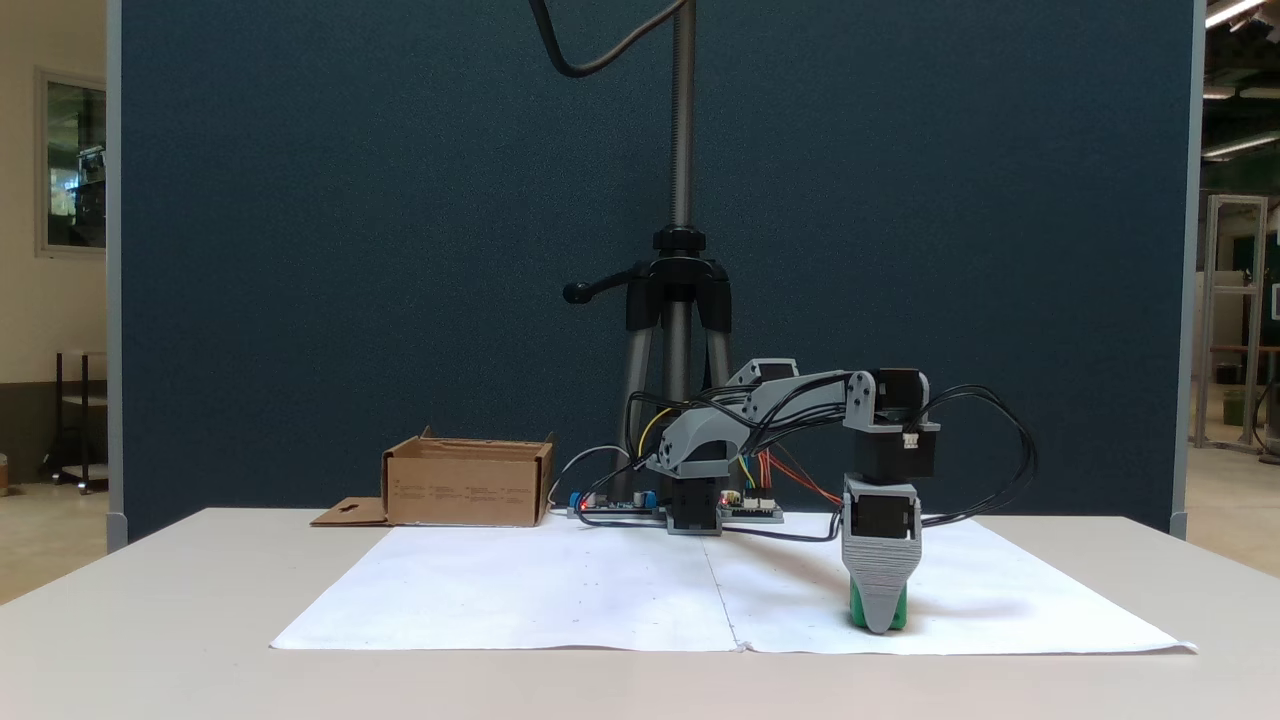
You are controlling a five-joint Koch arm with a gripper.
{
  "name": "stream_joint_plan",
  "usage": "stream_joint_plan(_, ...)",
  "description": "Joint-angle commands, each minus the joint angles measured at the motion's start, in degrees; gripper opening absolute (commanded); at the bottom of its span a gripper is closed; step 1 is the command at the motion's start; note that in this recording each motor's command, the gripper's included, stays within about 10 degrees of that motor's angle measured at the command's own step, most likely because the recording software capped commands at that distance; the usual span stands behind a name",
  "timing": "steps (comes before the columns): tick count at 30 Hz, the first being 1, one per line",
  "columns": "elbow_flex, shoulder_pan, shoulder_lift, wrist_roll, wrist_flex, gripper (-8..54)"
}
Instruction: Grasp a green dice and put it in the bin.
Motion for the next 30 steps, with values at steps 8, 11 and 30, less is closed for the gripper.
stream_joint_plan(8,9.1,3.7,19.6,-4.7,3.2,12.1)
stream_joint_plan(11,15.3,5.5,26.1,-9.1,4.3,12.1)
stream_joint_plan(30,22.1,27.2,43.0,-29.5,10.7,12.1)
